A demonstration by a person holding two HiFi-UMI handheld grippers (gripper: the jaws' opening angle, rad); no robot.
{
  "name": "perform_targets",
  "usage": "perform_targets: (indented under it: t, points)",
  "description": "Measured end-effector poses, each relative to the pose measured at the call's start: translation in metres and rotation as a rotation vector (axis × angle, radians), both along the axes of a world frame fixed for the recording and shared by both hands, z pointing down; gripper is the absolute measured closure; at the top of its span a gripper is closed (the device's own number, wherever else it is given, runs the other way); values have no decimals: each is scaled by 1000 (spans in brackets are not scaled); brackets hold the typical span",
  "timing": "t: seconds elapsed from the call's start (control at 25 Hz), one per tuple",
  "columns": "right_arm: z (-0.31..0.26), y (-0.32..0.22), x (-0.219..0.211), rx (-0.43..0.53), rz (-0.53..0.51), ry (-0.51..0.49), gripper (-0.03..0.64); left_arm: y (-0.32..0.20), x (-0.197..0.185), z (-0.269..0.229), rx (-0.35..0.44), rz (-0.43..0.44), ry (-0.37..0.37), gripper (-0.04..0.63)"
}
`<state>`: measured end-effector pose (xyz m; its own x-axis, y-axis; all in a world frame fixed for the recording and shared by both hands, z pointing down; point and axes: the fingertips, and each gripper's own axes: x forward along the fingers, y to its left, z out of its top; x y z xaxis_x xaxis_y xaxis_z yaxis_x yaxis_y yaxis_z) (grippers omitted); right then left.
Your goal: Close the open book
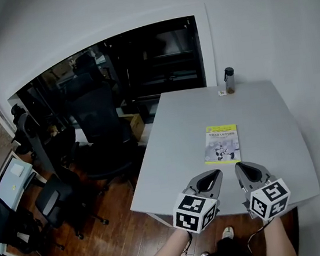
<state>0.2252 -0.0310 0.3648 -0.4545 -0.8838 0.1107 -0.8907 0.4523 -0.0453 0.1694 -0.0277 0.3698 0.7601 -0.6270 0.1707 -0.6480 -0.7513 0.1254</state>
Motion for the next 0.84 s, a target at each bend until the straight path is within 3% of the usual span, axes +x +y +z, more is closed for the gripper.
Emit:
perform_targets:
  t: [0.84]
  points:
    - [-15,18,-25,29,-38,-33,614,15,-23,-8,23,-19,0,589]
